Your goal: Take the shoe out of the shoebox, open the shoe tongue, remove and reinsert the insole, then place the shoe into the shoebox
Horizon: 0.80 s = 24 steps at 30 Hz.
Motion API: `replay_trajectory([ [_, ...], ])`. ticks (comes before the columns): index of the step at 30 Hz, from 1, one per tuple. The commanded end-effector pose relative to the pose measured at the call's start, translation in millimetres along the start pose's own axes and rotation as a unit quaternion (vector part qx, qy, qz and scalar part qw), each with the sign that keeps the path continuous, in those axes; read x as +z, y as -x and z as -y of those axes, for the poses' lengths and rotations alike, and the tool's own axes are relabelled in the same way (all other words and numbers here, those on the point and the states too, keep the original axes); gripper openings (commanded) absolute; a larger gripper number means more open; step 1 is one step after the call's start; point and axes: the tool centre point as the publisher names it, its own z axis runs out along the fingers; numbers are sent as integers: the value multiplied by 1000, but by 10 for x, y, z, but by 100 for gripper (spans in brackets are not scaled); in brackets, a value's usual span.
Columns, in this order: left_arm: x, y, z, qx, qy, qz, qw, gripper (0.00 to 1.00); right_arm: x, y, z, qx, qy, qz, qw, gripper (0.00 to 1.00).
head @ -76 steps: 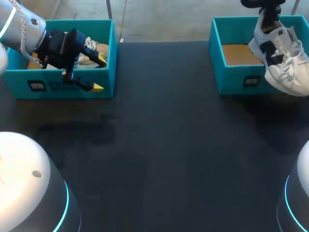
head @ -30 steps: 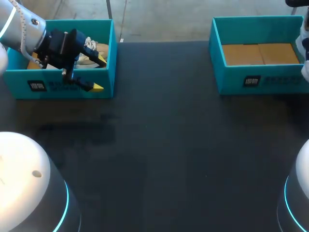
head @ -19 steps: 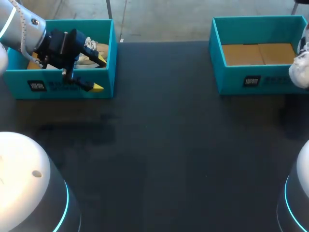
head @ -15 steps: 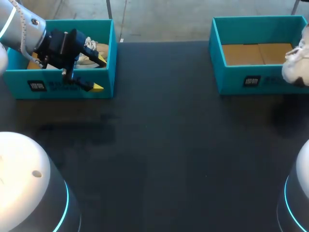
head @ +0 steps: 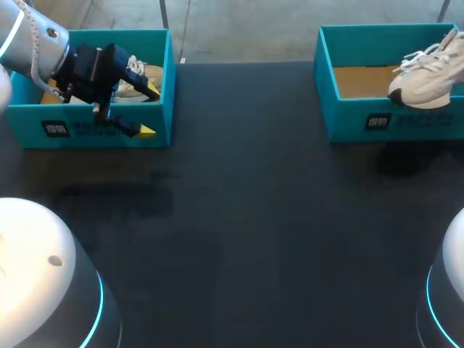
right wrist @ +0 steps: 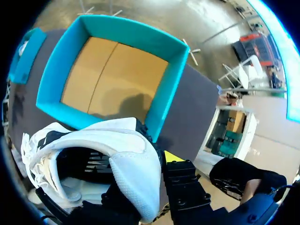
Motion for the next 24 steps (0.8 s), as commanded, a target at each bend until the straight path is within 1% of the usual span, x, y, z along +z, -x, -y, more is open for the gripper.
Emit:
replay_trajectory([
  [1, -3, -4, 0, 0, 1, 0, 1000, 100, -55, -8, 60, 105, -38, 4, 994, 0],
  [24, -3, -4, 0, 0, 1, 0, 1000, 100, -55, -8, 60, 105, -38, 4, 994, 0],
])
